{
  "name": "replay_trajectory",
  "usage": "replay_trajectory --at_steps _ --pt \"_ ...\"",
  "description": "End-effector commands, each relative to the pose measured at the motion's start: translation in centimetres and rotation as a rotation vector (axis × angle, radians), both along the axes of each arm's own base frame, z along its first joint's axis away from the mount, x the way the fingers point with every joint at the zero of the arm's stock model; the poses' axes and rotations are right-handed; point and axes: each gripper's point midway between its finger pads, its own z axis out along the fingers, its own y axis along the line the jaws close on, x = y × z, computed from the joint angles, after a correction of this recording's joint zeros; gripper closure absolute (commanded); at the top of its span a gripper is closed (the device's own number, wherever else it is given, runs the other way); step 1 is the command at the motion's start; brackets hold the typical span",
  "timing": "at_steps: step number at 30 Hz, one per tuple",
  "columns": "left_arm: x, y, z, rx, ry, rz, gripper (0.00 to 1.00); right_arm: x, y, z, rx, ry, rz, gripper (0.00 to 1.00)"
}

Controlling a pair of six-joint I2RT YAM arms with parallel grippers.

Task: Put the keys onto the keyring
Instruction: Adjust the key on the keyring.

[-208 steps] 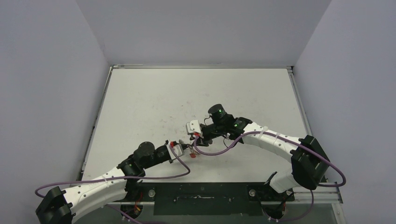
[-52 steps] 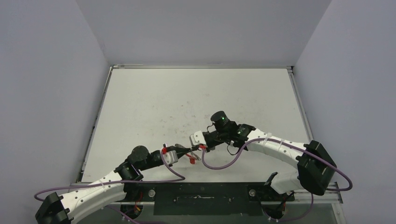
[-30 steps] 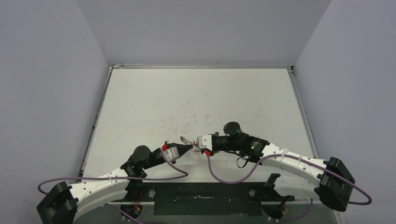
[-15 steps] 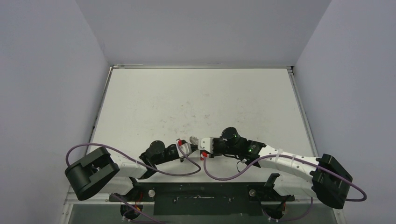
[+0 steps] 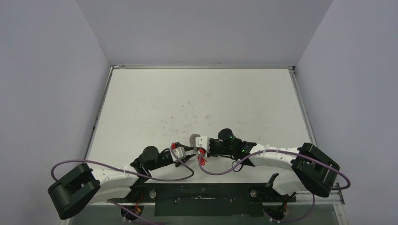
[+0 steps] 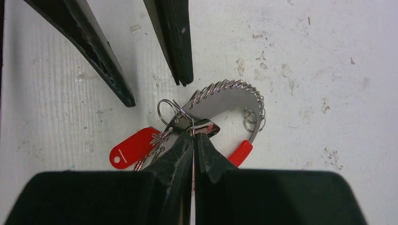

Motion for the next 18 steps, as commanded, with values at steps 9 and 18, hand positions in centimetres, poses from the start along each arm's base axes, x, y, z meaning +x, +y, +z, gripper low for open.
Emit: replay_trajectory --at_steps 9,18 --pt "0.2 3.7 1.1 -0.002 0.126 0.188 0.54 1.0 2.4 0.8 0.091 0.042 0.021 1.0" --pt "0.9 3.4 -0.7 0.124 0.079 0.171 0.51 1.2 3.1 0.5 0.095 0.091 0.031 1.0"
